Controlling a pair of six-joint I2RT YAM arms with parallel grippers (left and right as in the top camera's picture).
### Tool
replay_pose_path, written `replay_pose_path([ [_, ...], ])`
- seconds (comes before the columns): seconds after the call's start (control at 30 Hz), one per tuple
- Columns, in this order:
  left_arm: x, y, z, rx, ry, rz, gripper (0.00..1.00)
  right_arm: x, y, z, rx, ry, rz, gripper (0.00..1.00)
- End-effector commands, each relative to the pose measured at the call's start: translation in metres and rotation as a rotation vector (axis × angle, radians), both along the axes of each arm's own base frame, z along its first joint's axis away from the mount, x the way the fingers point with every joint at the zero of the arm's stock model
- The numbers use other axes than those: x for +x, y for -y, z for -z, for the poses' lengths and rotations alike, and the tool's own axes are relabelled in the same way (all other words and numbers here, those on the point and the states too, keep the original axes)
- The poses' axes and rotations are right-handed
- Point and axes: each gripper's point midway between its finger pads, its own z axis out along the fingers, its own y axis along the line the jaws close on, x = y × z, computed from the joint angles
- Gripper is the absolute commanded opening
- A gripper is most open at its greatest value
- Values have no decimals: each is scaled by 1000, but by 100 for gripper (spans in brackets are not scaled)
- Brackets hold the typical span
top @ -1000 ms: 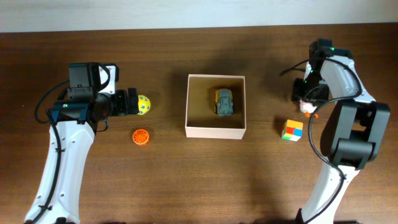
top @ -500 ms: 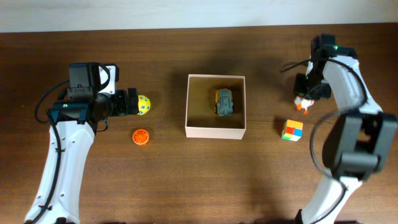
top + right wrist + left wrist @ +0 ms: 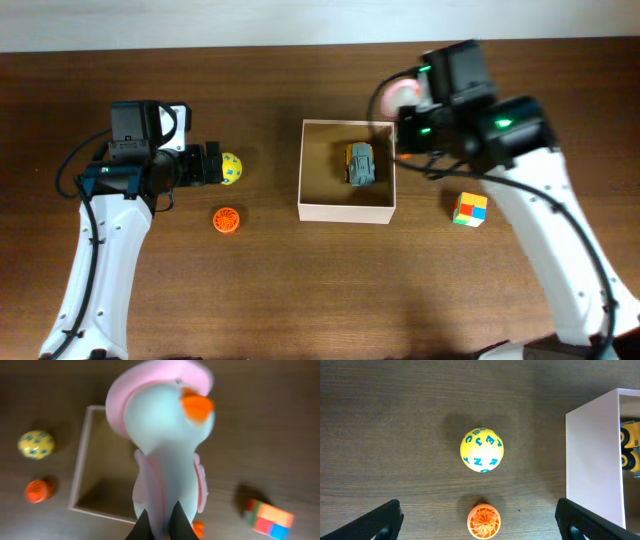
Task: Pack container
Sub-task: 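Move the duck into the box and open the right gripper, then grasp the colored puzzle cube with the right gripper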
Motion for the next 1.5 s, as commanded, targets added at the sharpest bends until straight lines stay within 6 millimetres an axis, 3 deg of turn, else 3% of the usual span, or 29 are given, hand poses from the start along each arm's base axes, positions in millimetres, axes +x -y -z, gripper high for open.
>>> replay_pose_path([
  [0.0,3,0,-5,-12,11,-3,99,-4,-32,36,16,-81,9,4],
  [0.27,3,0,-5,-12,11,-3,99,5,-101,126,1,-152,-70,4],
  [0.4,3,0,-5,-12,11,-3,99,13,-117,162,-4,-187,-66,4],
  [0.53,3,0,-5,-12,11,-3,99,17,-123,185,-1,-214,-56,9],
  [0.57,3,0,-5,-12,11,-3,99,18,-124,186,0,-212,-56,12],
  [0.7,3,0,-5,-12,11,-3,99,23,-127,172,-16,-158,-145,49],
  [0.8,3,0,-5,-12,11,-3,99,26,-125,135,-37,-72,-208,56],
  [0.9,3,0,-5,-12,11,-3,99,29,-106,80,-62,33,-160,62],
  [1.0,3,0,-5,-12,11,-3,99,26,-70,24,-79,121,-81,67],
  [1.1,3,0,-5,-12,11,-3,99,16,-12,-21,-101,174,35,72],
  [1.17,3,0,-5,-12,11,-3,99,7,33,-38,-122,181,129,74],
  [1.27,3,0,-5,-12,11,-3,99,-10,102,-45,-158,134,285,81],
  [1.33,3,0,-5,-12,11,-3,99,-22,139,-35,-150,54,371,81],
  [1.47,3,0,-5,-12,11,-3,99,-35,167,7,-96,-128,394,81],
])
